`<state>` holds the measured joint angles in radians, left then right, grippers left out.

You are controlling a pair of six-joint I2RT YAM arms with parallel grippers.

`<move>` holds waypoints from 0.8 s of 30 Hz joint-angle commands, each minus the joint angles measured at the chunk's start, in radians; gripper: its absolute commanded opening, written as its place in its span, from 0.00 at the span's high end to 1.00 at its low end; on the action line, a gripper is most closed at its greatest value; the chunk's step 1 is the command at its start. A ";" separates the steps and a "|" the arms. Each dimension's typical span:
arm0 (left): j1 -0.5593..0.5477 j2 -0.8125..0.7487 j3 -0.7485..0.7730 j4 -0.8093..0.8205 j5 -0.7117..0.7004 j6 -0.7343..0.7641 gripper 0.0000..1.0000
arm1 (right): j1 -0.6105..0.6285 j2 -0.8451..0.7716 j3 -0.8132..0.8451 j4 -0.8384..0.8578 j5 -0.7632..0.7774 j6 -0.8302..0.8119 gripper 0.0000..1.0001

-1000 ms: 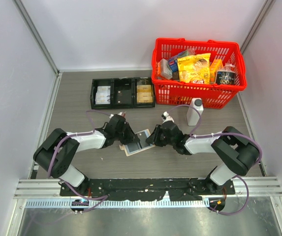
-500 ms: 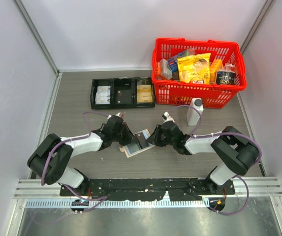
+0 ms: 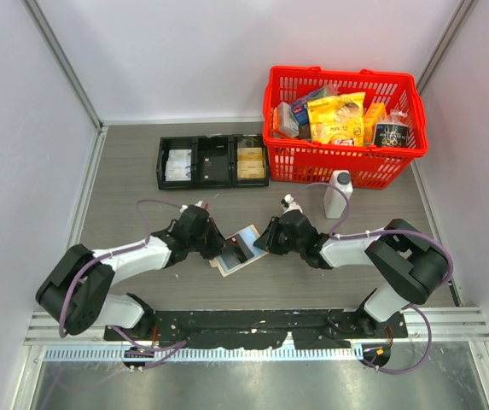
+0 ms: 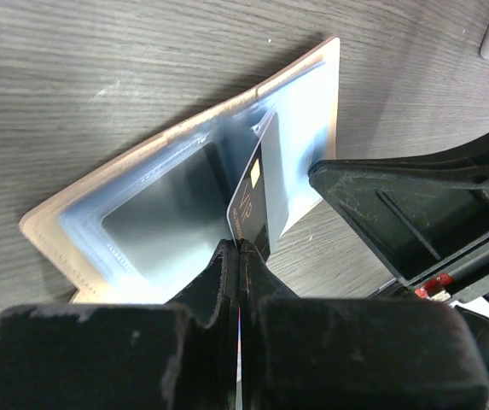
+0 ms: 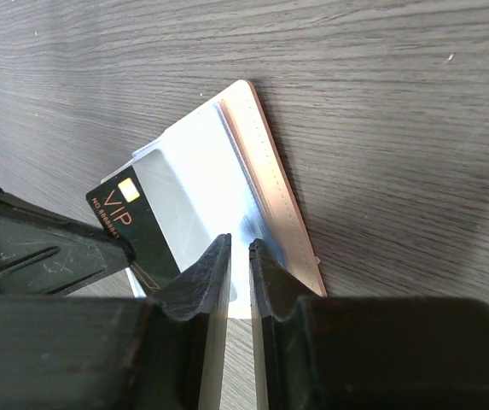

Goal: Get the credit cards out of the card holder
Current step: Remove the credit card from the card holder.

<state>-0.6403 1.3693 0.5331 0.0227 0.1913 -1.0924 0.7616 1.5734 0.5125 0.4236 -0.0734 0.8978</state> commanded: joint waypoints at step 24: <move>-0.002 -0.427 -0.163 -0.078 -0.150 0.006 1.00 | -0.004 -0.159 0.098 -0.221 0.009 -0.103 0.62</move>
<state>-0.6411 0.9787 0.3767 -0.0460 0.0925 -1.0920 0.7616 1.4899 0.5655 0.2203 -0.0719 0.8253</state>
